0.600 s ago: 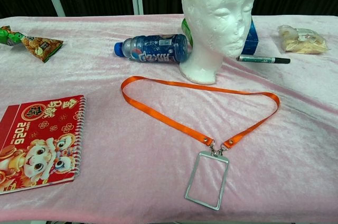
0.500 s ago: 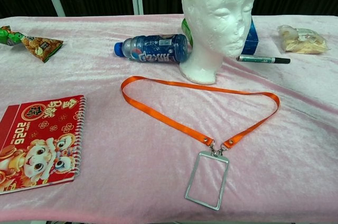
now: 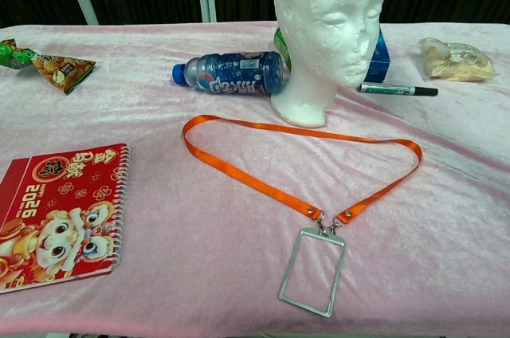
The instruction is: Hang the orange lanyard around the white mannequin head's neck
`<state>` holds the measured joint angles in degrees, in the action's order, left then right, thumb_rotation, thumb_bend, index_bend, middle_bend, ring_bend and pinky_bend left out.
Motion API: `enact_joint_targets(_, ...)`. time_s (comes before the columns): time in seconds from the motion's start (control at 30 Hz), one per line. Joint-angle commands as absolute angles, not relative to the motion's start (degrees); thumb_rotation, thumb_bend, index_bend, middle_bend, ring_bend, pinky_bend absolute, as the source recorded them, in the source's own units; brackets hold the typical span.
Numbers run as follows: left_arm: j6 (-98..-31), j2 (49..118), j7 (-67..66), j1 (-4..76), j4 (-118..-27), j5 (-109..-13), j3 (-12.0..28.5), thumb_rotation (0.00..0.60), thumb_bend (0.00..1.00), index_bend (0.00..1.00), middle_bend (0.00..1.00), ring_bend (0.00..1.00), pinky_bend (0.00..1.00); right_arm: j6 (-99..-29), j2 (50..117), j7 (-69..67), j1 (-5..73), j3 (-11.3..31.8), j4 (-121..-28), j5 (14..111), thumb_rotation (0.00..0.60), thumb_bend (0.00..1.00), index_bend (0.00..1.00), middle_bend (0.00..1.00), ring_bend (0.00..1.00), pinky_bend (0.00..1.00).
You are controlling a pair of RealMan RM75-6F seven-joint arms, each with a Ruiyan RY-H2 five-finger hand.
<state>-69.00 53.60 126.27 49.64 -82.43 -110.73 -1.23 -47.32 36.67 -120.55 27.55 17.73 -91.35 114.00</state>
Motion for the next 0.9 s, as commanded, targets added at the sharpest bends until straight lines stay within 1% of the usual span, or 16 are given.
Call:
enact_joint_targets(0.03,-69.1,53.4,125.7,49.8,-83.1,-109.6,-1.8,0.6,0.17,0.19,0.1,0.0,0.15,-49.3,36.6,-121.4,28.9,15.4,-91.9,113.7,0.6,0.17,0.21,0.1,0.19,0.19)
enact_joint_targets(0.2,-69.3,53.6,125.0,50.0,-83.3,-108.7,-2.5,0.6,0.17,0.19,0.1,0.0,0.15,-50.0,36.5,-119.9,30.7,13.1,-91.7,113.3,0.6,0.17,0.21,0.1,0.19,0.19)
enact_joint_targets(0.37,-69.9,53.8,123.0,49.9,-83.7,-107.8,-2.9,0.6,0.17,0.22,0.14,0.0,0.2,-50.6,36.8,-118.3,31.5,11.5,-91.6,110.6,0.6,0.17,0.21,0.11,0.19,0.19)
enact_joint_targets(0.47,-70.0,53.9,116.8,49.1,-84.3,-106.9,-2.7,0.6,0.17,0.23,0.15,0.0,0.2,-50.3,36.9,-114.1,31.6,10.9,-91.7,109.0,0.6,0.17,0.21,0.11,0.19,0.19)
enact_joint_targets(0.57,-67.7,53.6,105.1,48.4,-85.7,-104.9,-2.3,0.6,0.17,0.23,0.14,0.0,0.19,-49.0,36.9,-107.4,32.1,10.2,-92.3,107.8,0.6,0.17,0.21,0.11,0.19,0.18)
enact_joint_targets(0.6,-67.1,53.7,101.3,48.1,-86.2,-104.2,-2.1,0.6,0.17,0.23,0.14,0.0,0.16,-48.2,36.8,-104.9,32.3,10.1,-92.5,107.4,0.6,0.17,0.21,0.11,0.19,0.17)
enact_joint_targets(0.7,-65.5,53.9,89.1,47.0,-87.7,-102.0,-1.5,0.6,0.17,0.23,0.13,0.0,0.11,-44.3,37.0,-92.6,32.7,10.2,-93.4,105.2,0.6,0.17,0.21,0.11,0.18,0.16)
enact_joint_targets(0.77,-64.9,54.5,79.8,45.7,-88.6,-100.0,-0.9,0.6,0.17,0.23,0.13,0.0,0.1,-41.1,37.5,-80.7,32.3,10.8,-94.6,102.2,0.6,0.17,0.21,0.11,0.17,0.16)
enact_joint_targets(0.8,-64.9,54.8,77.3,45.3,-88.9,-99.4,-0.7,0.6,0.17,0.23,0.12,0.0,0.1,-40.5,37.7,-77.7,32.1,11.0,-95.0,101.1,0.6,0.17,0.21,0.11,0.17,0.16)
enact_joint_targets(0.83,-65.3,55.5,70.6,44.0,-89.9,-98.1,-0.4,0.6,0.17,0.23,0.12,0.0,0.1,-39.1,38.5,-67.8,31.3,11.7,-96.3,97.5,0.6,0.17,0.22,0.11,0.17,0.16)
enact_joint_targets(0.9,-66.9,56.5,63.1,41.9,-91.3,-96.6,-0.1,0.6,0.17,0.23,0.12,0.0,0.1,-39.2,40.3,-54.5,29.8,12.6,-98.4,92.0,0.6,0.17,0.23,0.11,0.16,0.15)
